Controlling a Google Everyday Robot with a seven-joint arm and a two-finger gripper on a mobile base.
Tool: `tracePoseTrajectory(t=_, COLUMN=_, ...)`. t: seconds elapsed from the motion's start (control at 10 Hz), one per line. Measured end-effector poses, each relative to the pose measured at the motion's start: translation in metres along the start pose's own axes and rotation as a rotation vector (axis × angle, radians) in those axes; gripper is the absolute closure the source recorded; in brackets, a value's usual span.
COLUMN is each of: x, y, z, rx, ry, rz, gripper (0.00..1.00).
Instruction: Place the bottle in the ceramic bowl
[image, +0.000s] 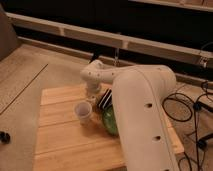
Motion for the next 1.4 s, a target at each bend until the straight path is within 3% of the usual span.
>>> tracePoseTrajectory(t=0.1, x=-0.013, y=-0.006, z=-0.02, rx=0.017, ry=-0.041, rz=-0.004, gripper=1.0)
tracePoseTrajectory(t=0.2, x=-0.027, y=-0.018, z=-0.054, rx=0.047, ry=-0.102, rz=0.001, gripper=1.0)
tracePoseTrajectory(t=0.3, x=-0.028, y=-0.03, z=-0.078, rx=0.073, ry=-0.137, rz=0.013, gripper=1.0)
tracePoseTrajectory(t=0.4, x=-0.023, y=-0.04, z=-0.098, rx=0.093, ry=-0.158, rz=0.032, gripper=1.0)
tracePoseTrajectory(t=0.6, x=0.009, y=-0.069, z=-0.137, rx=0.154, ry=-0.172, rz=0.086, gripper=1.0)
tracePoseTrajectory(t=0.8, x=0.024, y=-0.083, z=-0.15, rx=0.181, ry=-0.182, rz=0.1, gripper=1.0)
tracePoseTrajectory(t=1.4, x=0.027, y=-0.082, z=-0.148, rx=0.182, ry=-0.179, rz=0.095, gripper=1.0)
